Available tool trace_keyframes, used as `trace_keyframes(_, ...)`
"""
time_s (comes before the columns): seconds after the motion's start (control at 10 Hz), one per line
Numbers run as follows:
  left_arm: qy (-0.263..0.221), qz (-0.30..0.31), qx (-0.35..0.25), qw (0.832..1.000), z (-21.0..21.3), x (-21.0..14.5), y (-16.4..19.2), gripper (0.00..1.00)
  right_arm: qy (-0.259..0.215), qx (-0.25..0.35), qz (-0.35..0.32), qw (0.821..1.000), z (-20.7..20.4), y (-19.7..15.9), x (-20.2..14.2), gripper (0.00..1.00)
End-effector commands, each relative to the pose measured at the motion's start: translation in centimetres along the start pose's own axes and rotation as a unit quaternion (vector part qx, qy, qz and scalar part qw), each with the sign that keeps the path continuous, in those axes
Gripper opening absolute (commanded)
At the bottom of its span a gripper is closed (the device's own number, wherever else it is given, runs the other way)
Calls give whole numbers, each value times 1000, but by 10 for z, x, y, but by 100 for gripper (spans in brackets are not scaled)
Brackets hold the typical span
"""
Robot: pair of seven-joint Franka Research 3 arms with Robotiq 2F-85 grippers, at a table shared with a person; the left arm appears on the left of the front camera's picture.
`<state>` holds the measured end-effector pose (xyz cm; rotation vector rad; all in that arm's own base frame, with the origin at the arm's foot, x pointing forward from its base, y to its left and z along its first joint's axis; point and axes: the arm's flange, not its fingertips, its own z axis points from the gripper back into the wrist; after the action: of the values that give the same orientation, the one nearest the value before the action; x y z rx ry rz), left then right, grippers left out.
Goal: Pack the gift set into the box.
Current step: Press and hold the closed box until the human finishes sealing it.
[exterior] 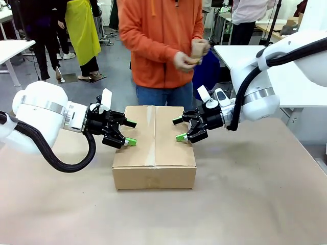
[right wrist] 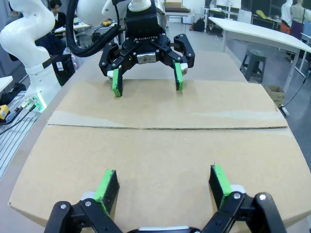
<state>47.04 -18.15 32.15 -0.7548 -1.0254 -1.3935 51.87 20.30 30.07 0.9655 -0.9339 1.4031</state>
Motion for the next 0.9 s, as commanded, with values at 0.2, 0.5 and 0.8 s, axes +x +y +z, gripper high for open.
trace_keyframes(0.2, -3, -6, 2, 1000, -1, -3, -2, 100, 4, -2, 2, 1000, -2, 1, -1, 100)
trace_keyframes(0.5, -3, -6, 2, 1000, -1, -3, -2, 100, 4, -2, 2, 1000, -2, 1, -1, 100)
trace_keyframes(0.8, -3, -6, 2, 1000, -1, -3, -2, 100, 4, -2, 2, 1000, -2, 1, -1, 100)
